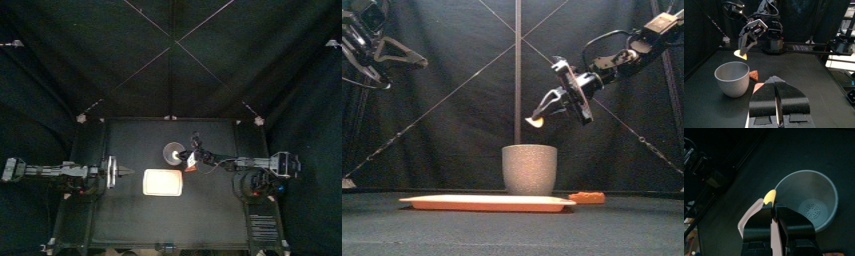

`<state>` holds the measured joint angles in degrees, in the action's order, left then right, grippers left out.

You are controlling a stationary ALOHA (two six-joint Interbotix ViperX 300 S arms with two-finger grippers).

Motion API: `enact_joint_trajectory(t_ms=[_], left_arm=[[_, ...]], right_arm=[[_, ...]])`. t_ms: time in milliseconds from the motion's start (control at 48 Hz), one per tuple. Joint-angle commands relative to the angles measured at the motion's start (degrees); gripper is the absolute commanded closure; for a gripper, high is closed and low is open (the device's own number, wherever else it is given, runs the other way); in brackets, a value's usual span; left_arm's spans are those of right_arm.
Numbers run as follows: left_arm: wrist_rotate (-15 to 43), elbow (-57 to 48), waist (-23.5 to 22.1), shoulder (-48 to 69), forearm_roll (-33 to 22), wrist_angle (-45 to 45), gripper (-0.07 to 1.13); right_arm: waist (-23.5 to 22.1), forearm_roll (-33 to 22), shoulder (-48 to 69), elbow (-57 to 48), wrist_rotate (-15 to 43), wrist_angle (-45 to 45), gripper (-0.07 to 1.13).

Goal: Pick the chip then place it in the grey bowl
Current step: Drop chip in the grey bowl and return to neutral

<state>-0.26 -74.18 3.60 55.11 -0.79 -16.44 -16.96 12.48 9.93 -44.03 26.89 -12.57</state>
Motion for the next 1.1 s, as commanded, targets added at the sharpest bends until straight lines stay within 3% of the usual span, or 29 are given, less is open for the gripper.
enact_joint_trajectory(t_ms=[21,312,542,667,958,1104], left_arm=[[-0.1,1.0,0.0,-0.1,-0.4,-0.3,0.99],[-0.1,0.8,0.0,-0.1,-1.1,-0.3,0.99],[-0.1,0.7,0.0,-0.1,-1.1,-0.3,0.99],[0.2,0.7,0.0,-0.1,-1.1,-0.3,0.99],[0.3,0.7,0.0,-0.1,-0.7,-0.3,0.99],[0.2,0.7,-0.1,0.0,-1.0,-0.3,0.99]], right_arm=[[-0.4,-1.0,0.5,0.3,0.0,0.2,0.64],[-1.5,-1.4,-0.1,0.2,0.0,0.9,0.32],[-1.8,-2.2,1.1,-1.0,-0.7,-1.6,0.29],[-0.6,-7.2,5.5,-4.1,-0.6,-3.0,0.29],[10.5,-28.0,20.7,-14.4,0.0,-3.3,0.29],[15.5,-30.1,27.4,-17.3,0.0,-3.3,0.29]])
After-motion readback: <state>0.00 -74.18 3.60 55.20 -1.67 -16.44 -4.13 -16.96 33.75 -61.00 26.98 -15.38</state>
